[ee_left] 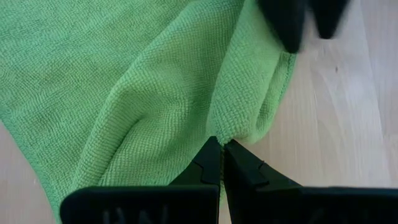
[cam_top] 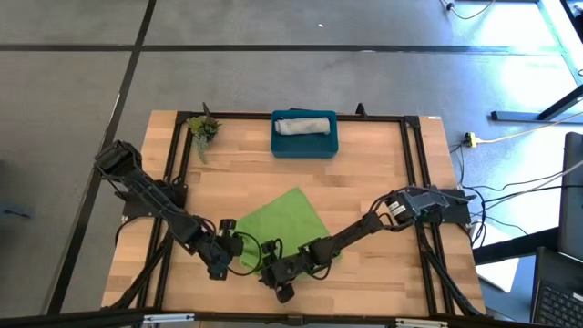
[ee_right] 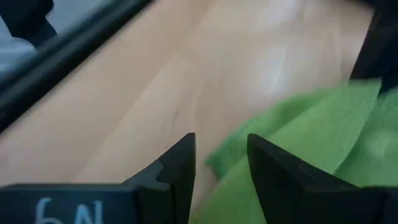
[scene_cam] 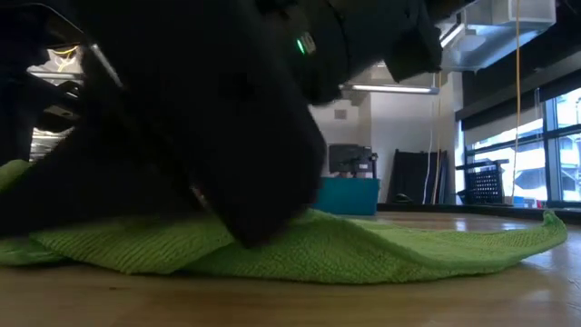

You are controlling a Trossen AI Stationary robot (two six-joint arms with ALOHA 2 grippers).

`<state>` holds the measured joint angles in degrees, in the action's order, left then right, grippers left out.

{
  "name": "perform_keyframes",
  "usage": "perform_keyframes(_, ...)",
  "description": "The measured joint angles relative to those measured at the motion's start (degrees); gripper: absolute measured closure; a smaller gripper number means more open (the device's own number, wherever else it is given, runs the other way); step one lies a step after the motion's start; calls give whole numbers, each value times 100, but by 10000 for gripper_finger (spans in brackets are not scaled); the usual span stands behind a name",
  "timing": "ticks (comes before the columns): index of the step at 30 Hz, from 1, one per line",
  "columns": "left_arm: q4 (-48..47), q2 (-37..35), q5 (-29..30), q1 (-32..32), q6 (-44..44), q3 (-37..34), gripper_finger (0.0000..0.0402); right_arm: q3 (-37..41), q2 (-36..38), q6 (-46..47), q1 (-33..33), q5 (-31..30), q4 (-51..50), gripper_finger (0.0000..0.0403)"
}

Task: Roll microfiber towels into tight, uniform cylinder then place into a basket
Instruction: Roll the green microfiber cloth

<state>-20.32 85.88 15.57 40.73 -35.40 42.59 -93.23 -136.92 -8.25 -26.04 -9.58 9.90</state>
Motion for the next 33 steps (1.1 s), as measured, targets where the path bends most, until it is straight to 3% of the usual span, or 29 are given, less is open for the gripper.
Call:
perform_keyframes(19,6,-1,0,5,-2,0,402,-200,-374,-61,24,35,135,257)
perform_keyframes(33,-25,-1,-24,202,-248,0,401,-225,-361,1111,-1,-412,-477,257)
